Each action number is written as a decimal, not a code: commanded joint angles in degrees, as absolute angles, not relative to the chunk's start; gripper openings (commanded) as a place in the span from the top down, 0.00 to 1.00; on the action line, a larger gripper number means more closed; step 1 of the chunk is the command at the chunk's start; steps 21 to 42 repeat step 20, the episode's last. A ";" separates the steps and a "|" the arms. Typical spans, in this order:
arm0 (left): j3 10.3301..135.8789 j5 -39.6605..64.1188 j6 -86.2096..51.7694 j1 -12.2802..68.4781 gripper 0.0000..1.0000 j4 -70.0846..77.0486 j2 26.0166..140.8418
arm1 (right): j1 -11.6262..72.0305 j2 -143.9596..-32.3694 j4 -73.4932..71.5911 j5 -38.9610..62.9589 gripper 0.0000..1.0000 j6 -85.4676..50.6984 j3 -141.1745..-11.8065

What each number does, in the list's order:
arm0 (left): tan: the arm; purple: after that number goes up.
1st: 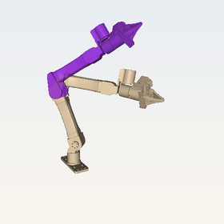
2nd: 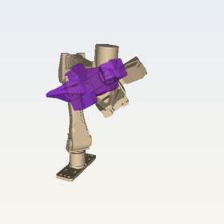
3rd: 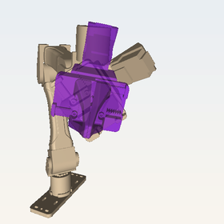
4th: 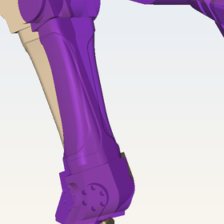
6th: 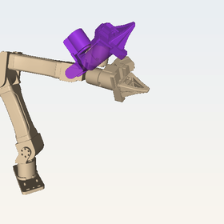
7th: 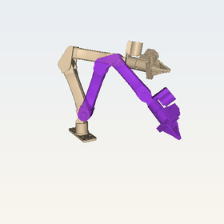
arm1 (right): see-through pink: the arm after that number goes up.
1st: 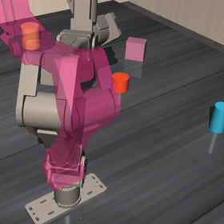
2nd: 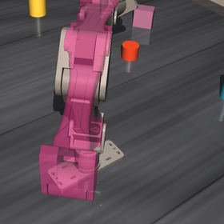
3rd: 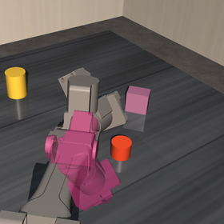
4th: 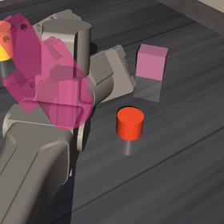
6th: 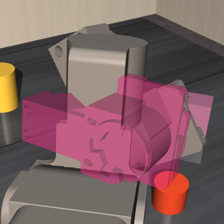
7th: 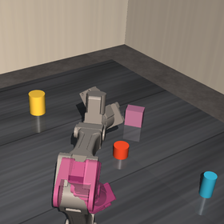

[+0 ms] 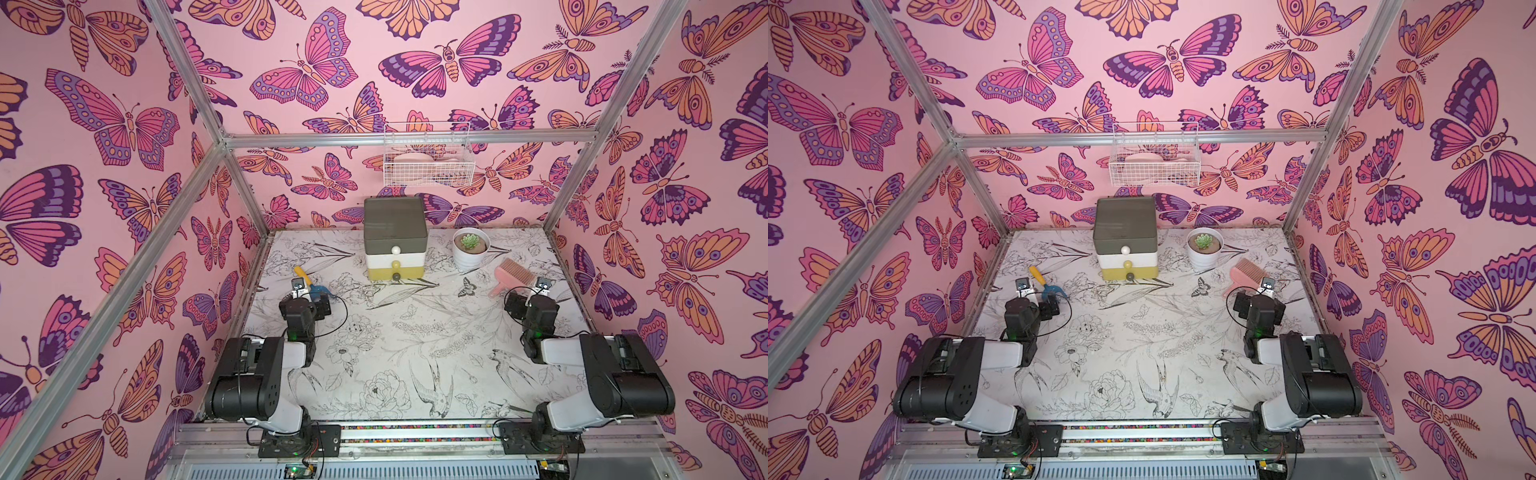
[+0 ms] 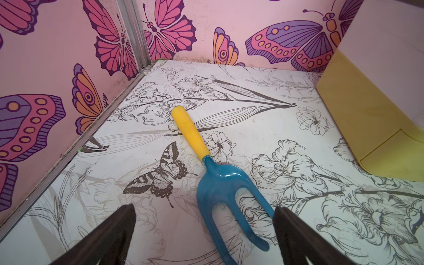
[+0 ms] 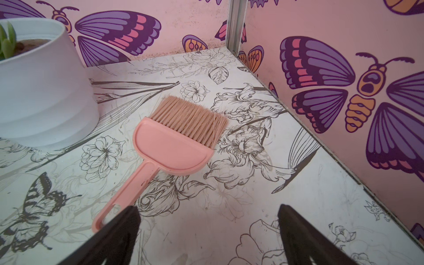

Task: Place the brooch boxes into the drawer by color
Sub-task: Reset both arms

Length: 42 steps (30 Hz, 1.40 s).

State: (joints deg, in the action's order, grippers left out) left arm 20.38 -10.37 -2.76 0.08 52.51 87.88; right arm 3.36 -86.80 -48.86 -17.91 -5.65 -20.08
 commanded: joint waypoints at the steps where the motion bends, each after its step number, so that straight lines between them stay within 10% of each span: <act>1: 20.21 -9.58 -1.82 0.26 0.00 53.43 88.35 | 3.08 -86.22 -49.13 -17.74 0.01 -4.77 -21.62; 42: 20.21 -9.58 -1.80 0.24 0.00 53.44 88.38 | 3.08 -86.22 -48.95 -17.51 0.01 -4.74 -21.71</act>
